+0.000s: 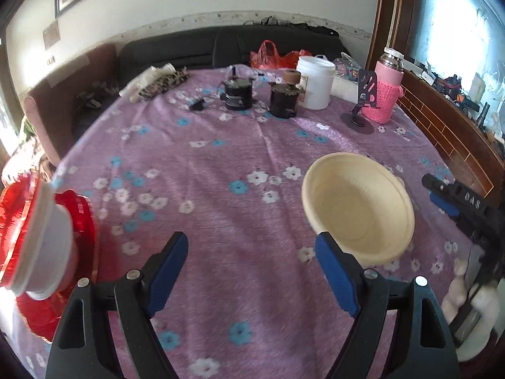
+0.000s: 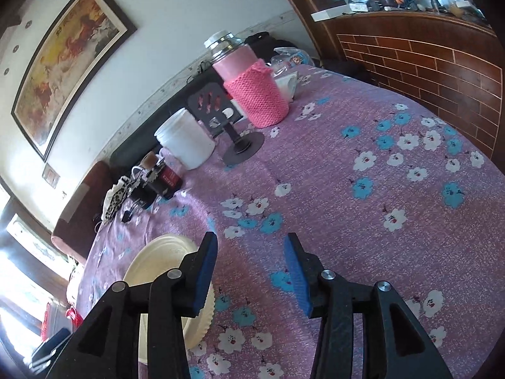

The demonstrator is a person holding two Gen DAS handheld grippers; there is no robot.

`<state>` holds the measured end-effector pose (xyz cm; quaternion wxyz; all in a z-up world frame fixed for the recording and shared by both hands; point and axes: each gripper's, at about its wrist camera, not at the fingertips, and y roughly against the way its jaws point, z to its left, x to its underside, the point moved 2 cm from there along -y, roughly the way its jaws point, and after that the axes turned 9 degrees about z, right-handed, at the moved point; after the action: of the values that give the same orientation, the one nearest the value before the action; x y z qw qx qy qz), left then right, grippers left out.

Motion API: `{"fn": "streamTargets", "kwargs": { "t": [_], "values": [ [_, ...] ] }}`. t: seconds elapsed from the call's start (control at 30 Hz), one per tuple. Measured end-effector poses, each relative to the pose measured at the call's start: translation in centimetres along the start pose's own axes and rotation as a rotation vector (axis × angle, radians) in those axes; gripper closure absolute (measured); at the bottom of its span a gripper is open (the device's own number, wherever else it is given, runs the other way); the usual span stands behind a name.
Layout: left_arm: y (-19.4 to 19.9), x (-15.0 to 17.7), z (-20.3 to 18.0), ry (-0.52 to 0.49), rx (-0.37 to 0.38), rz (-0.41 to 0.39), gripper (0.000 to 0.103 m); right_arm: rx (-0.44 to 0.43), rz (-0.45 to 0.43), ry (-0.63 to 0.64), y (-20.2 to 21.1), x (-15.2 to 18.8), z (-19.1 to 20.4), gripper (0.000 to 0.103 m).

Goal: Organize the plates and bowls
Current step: 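Lift the cream bowl with the right gripper and bring it toward the left gripper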

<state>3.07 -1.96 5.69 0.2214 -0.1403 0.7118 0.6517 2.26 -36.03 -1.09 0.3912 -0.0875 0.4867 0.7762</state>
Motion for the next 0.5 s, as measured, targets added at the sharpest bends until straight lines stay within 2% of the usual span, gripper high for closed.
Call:
{"fn": "streamTargets", "kwargs": {
  "t": [0.1, 0.2, 0.37, 0.5],
  "values": [
    [-2.2, -1.0, -0.5, 0.047, 0.059, 0.061, 0.021, -0.004, 0.019, 0.03, -0.5, 0.5, 0.9, 0.056],
    [-4.3, -1.8, -1.1, 0.076, 0.082, 0.097, 0.021, -0.01, 0.043, 0.054, -0.9, 1.0, 1.5, 0.056],
    [-6.6, -3.0, -1.7, 0.11, 0.114, 0.12, 0.021, -0.016, 0.096, 0.101, -1.9, 1.8, 2.6, 0.056],
    [-7.7, -3.5, -2.3, 0.1, 0.131, 0.123, 0.021, 0.0, 0.13, 0.132, -2.7, 2.5, 3.3, 0.056]
  ]
}}
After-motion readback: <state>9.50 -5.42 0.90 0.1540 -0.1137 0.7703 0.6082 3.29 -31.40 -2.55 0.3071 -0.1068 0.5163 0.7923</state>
